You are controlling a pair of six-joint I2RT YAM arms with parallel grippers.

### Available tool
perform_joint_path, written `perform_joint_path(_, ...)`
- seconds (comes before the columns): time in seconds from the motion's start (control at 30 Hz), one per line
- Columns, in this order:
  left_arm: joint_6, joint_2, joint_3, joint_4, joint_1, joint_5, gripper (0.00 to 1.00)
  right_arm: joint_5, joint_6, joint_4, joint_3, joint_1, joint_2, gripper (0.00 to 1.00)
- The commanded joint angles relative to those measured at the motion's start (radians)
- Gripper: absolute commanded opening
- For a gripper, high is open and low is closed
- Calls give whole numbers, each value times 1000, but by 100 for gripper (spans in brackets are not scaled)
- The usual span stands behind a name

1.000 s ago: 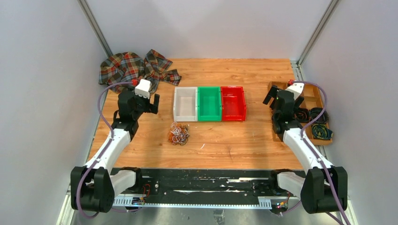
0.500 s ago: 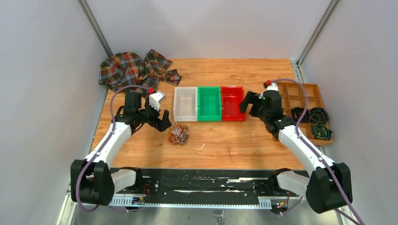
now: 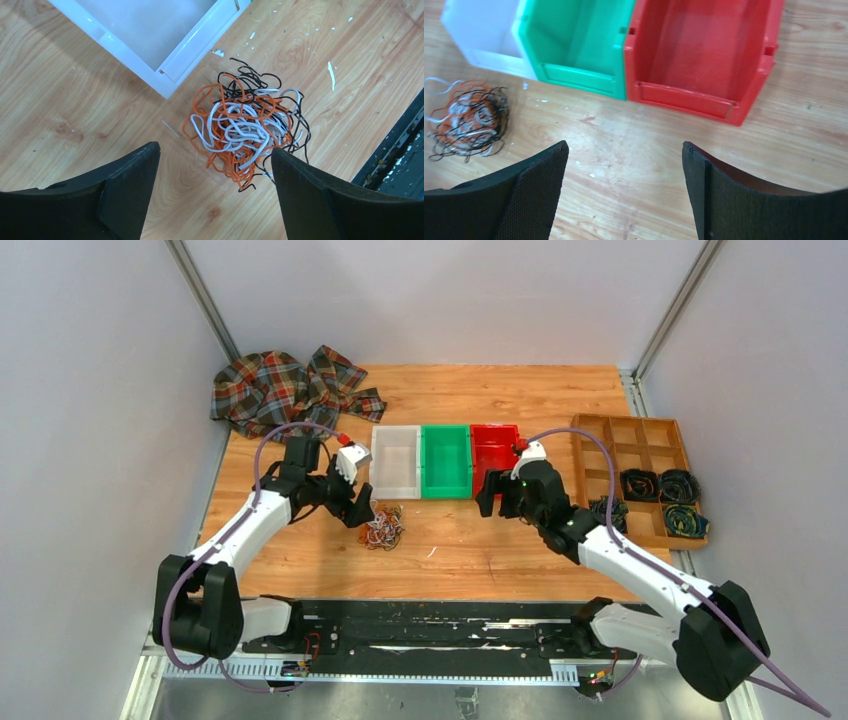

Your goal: Untangle the cables

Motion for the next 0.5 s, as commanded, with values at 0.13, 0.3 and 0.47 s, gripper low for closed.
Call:
perform_joint_path(0.13,48,82,51,15,-10,27,71,115,-88,66,0,165,-62,80)
perform_joint_path(0.3,44,117,65,35,-12,44,66,144,-121,72,25,251,-32,78)
perform_joint_path(0.47,45,126,73,52,-14,66,61,166,-141,87,45,336,-2,77)
